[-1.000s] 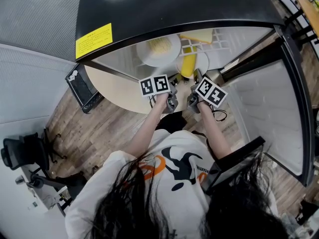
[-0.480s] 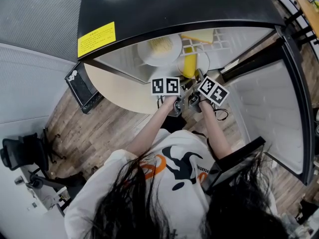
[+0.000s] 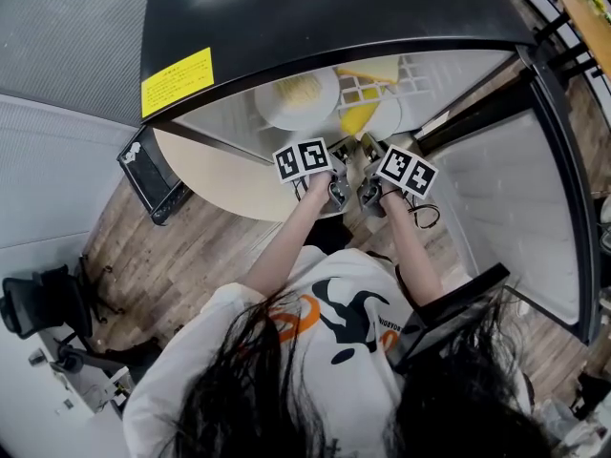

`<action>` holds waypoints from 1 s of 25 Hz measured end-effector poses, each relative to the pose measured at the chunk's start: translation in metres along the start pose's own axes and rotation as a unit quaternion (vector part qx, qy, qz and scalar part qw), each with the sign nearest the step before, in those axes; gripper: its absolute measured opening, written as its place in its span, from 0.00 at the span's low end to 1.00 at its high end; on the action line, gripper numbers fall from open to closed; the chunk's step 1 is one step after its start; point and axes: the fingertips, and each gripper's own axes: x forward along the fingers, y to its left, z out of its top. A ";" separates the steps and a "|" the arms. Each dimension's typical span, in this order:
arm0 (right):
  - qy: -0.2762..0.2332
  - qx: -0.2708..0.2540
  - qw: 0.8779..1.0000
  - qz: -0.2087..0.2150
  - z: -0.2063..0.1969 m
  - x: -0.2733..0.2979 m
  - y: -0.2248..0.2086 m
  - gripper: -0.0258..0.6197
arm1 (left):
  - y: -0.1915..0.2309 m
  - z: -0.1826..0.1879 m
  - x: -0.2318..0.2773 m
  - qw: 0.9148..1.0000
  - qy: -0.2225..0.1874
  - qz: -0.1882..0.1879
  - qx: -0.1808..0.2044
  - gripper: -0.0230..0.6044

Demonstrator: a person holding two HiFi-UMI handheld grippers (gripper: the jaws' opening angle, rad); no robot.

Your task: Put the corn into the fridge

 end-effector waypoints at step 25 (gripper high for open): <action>0.029 -0.109 0.993 -0.014 -0.019 -0.026 0.001 0.37 | -0.009 0.004 0.000 0.996 0.007 0.060 0.065 0.19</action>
